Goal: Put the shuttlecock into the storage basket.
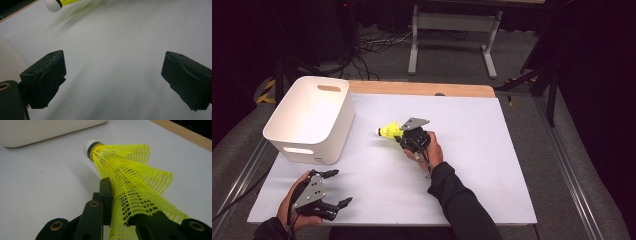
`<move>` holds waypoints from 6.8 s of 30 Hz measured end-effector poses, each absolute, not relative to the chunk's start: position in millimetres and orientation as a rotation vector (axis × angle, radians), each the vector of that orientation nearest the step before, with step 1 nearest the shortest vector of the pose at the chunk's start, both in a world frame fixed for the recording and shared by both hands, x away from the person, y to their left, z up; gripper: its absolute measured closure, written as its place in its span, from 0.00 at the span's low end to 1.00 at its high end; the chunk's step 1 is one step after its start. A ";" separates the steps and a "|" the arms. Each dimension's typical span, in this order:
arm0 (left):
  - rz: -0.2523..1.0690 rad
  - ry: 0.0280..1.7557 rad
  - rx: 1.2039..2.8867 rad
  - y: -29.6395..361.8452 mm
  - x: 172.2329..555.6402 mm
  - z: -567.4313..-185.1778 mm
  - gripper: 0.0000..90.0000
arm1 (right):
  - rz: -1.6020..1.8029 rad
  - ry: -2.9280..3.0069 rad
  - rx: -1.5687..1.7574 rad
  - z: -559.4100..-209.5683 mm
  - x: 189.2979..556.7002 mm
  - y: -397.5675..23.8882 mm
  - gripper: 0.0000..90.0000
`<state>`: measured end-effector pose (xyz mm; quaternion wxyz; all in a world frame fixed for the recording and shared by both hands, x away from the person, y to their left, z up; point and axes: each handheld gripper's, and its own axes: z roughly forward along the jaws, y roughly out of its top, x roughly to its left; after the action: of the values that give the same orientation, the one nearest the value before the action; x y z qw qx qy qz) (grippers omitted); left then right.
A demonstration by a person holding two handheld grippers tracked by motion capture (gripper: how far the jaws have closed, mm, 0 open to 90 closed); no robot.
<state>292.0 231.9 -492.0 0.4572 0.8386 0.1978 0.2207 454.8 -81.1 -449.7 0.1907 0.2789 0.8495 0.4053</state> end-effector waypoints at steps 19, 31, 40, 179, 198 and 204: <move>0.547 0.501 2.070 232.5 291.6 -492.9 0.07 | 1.175 2.360 0.710 -439.0 426.3 -107.0 0.90; 0.534 0.505 2.081 225.4 293.9 -494.4 0.08 | 1.239 2.382 0.670 -439.1 397.3 -129.4 0.91; 0.511 0.547 2.080 213.7 306.8 -492.4 0.11 | 1.237 2.435 0.561 -433.8 376.4 -126.5 0.91; 0.494 0.405 1.946 131.2 353.4 -455.5 0.57 | 1.153 2.273 0.497 -411.3 333.4 -173.0 0.15; 0.527 0.397 1.929 138.5 349.7 -448.2 0.57 | 1.124 2.215 0.545 -435.0 330.3 -194.1 0.16; 0.533 0.399 1.916 142.1 348.0 -444.9 0.57 | 1.131 2.209 0.558 -441.8 329.6 -200.1 0.15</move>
<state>348.0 142.1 -444.9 0.5283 0.8020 0.1671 0.2230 329.6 -200.1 -441.8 0.2944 0.2098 0.8299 0.4250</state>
